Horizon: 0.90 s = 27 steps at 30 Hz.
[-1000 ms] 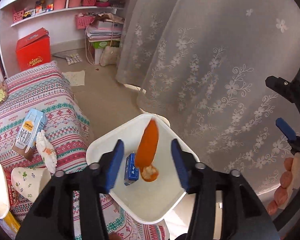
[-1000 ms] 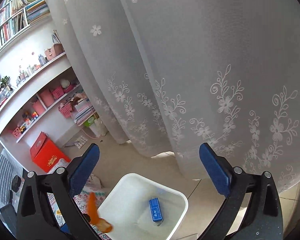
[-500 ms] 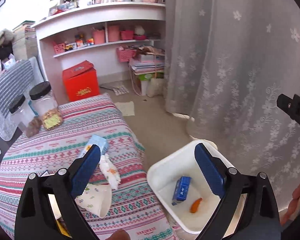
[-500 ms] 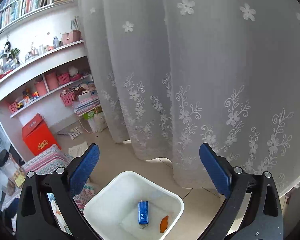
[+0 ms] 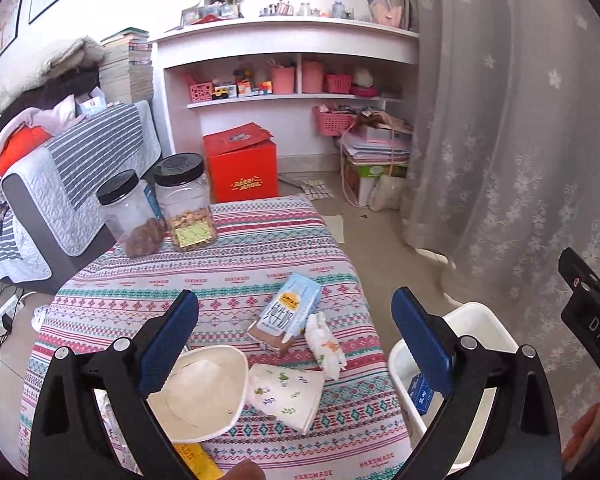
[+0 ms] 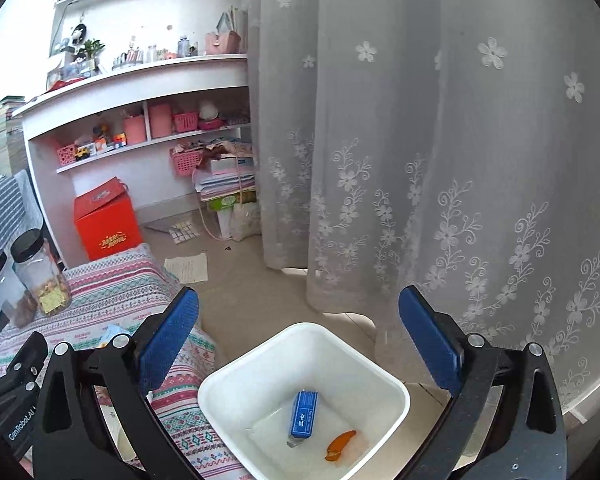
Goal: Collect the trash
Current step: 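Move both grippers back over the table, then grasp the white tissue bag with the left gripper while the right grasps crumpled grey paper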
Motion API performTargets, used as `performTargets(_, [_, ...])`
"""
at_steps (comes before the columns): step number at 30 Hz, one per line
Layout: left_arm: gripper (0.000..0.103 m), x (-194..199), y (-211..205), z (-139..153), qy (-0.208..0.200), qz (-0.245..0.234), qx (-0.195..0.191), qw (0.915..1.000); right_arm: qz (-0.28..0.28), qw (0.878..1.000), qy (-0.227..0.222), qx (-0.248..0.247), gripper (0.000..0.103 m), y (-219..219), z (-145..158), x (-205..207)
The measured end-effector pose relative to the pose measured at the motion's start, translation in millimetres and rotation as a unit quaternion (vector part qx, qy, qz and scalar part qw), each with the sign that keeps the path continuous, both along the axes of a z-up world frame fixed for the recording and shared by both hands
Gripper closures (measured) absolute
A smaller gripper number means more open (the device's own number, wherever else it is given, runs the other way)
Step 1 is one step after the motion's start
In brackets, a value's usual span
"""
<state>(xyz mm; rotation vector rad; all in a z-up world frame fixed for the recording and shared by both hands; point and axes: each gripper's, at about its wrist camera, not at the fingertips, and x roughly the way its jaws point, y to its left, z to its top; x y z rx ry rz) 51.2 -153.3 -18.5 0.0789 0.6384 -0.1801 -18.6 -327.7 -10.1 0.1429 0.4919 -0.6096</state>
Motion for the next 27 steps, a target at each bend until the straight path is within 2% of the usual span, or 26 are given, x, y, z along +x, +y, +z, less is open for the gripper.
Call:
performTargets(8, [0.009,-3,61,-8,0.014,0.061,0.004,0.9980,0.079,0.997,0.010,-0.016,0.007,62,-1,23])
performTargets(15, [0.009,-4,130,-17,0.038,0.123,0.012,0.9915,0.146,0.989,0.022,-0.020,0.007,117,-5,41])
performTargets(23, [0.009,-1,217,-46,0.108,0.195,0.028,0.9743,0.227,0.973,0.037,-0.033,0.007,185,-12,59])
performTargets(25, [0.009,2,234,-56,0.136,0.206,0.036,0.9684,0.245,0.968,0.039,-0.036,0.007,200,-14,62])
performTargets(27, [0.009,6,252,-69,0.171,0.220,0.026,0.9601,0.258,0.964,0.044,-0.037,0.007,210,-17,66])
